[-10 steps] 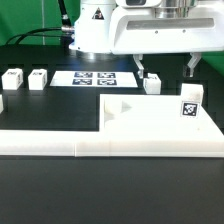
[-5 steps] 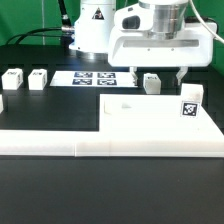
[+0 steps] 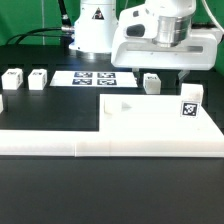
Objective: Assemble square table
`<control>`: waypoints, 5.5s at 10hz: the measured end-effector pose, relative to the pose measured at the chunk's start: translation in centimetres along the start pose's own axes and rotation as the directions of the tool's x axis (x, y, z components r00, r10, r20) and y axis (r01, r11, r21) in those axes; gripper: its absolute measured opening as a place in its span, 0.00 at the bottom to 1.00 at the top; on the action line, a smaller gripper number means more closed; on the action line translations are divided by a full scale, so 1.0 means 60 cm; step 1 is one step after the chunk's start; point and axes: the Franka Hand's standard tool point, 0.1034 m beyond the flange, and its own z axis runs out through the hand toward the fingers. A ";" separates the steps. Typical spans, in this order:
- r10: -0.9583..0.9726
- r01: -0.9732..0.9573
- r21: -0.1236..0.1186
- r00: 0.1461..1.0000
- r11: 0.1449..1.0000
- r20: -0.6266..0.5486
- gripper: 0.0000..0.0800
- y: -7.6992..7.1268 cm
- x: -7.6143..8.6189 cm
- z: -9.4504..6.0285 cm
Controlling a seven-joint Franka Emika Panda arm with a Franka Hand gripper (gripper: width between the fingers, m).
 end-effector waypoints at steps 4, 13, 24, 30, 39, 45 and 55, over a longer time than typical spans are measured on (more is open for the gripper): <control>0.036 -0.042 0.013 0.952 0.999 0.304 0.81 0.011 -0.029 0.008; -0.190 0.216 -0.017 0.891 0.976 0.411 0.81 -0.006 -0.042 0.043; 0.011 0.056 -0.117 0.865 0.992 0.502 0.81 0.006 -0.053 0.080; 0.013 0.053 -0.116 0.864 0.992 0.504 0.36 0.008 -0.053 0.080; -0.130 0.153 -0.028 0.911 0.988 0.390 0.36 0.078 -0.022 -0.102; -0.166 0.165 -0.054 0.986 0.985 -0.001 0.36 0.111 -0.007 -0.176; -0.245 0.218 -0.117 0.780 0.969 -0.576 0.36 0.157 0.167 -0.320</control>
Offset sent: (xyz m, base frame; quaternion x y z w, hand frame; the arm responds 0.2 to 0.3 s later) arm -0.0100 0.0164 0.0018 0.0532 -0.2262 0.0004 0.9726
